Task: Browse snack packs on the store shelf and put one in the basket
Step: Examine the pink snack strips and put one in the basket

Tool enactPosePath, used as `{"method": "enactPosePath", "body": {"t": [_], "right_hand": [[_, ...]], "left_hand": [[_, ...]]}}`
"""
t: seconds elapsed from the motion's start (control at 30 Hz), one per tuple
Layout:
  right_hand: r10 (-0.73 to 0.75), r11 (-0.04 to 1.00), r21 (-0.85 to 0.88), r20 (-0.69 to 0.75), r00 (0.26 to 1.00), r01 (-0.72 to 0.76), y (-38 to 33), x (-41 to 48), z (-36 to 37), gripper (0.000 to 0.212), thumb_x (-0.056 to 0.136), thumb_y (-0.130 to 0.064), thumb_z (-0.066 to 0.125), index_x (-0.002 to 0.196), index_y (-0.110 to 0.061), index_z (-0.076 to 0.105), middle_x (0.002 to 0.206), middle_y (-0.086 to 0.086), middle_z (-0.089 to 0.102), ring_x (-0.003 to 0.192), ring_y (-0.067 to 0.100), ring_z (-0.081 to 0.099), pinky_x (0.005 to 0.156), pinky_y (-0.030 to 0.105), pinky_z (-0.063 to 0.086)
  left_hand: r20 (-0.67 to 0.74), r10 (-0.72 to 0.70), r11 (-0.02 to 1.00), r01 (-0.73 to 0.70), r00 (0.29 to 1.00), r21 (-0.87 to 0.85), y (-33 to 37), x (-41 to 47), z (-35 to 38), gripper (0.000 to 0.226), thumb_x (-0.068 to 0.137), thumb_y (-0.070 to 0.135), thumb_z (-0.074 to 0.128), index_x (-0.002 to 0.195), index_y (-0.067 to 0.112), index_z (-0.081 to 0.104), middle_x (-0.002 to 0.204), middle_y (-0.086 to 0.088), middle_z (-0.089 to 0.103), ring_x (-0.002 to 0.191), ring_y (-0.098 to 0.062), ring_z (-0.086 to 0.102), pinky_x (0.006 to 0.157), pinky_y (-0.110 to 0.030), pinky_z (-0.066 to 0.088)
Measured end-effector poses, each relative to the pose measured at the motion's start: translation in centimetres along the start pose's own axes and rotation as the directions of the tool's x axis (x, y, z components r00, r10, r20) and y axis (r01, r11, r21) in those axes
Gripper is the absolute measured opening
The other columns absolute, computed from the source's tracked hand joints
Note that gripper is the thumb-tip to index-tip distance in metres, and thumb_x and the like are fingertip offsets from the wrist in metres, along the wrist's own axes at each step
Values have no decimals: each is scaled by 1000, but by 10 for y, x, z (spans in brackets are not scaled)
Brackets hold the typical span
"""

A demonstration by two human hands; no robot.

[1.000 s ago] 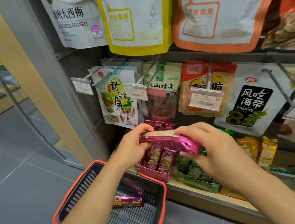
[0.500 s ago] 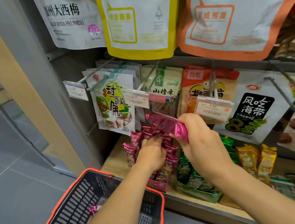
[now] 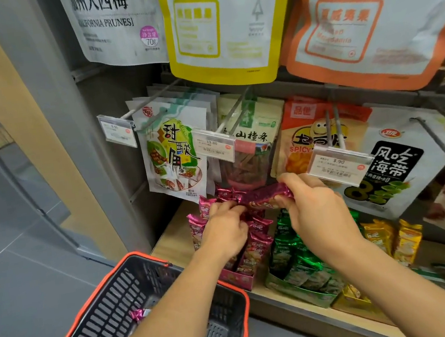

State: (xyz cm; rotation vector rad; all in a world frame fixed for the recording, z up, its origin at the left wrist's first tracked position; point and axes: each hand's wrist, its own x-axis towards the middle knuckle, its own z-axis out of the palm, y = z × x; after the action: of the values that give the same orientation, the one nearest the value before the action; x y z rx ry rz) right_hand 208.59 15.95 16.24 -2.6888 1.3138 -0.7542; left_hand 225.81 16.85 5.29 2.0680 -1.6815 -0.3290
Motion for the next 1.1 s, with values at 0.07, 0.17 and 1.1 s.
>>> {"method": "enactPosePath", "body": {"t": [0.07, 0.17, 1.1], "right_hand": [[9, 1000, -4, 20, 1000, -9, 1, 0, -1, 24, 96, -19, 57, 120, -14, 55, 101, 11, 66, 80, 36, 65, 69, 43, 55], [13, 1000, -20, 26, 1000, -13, -3, 7, 1, 24, 98, -21, 54, 121, -18, 49, 93, 8, 66, 77, 33, 63, 67, 39, 51], [180, 944, 269, 66, 981, -191, 1, 46, 32, 32, 96, -22, 57, 128, -25, 56, 126, 6, 55, 108, 23, 54, 90, 29, 44]], "left_hand": [[40, -10, 1000, 9, 999, 12, -2, -2, 2, 51, 92, 15, 46, 143, 14, 43, 141, -5, 45, 127, -24, 34, 108, -29, 28], [80, -16, 1000, 14, 997, 26, -2, -3, 3, 57, 91, 12, 47, 147, 10, 36, 142, -8, 41, 128, -27, 35, 110, -33, 31], [246, -26, 999, 20, 969, 27, -3, 4, 1, 79, 88, 20, 52, 155, 18, 10, 152, -9, 28, 138, -31, 30, 114, -39, 32]]}}
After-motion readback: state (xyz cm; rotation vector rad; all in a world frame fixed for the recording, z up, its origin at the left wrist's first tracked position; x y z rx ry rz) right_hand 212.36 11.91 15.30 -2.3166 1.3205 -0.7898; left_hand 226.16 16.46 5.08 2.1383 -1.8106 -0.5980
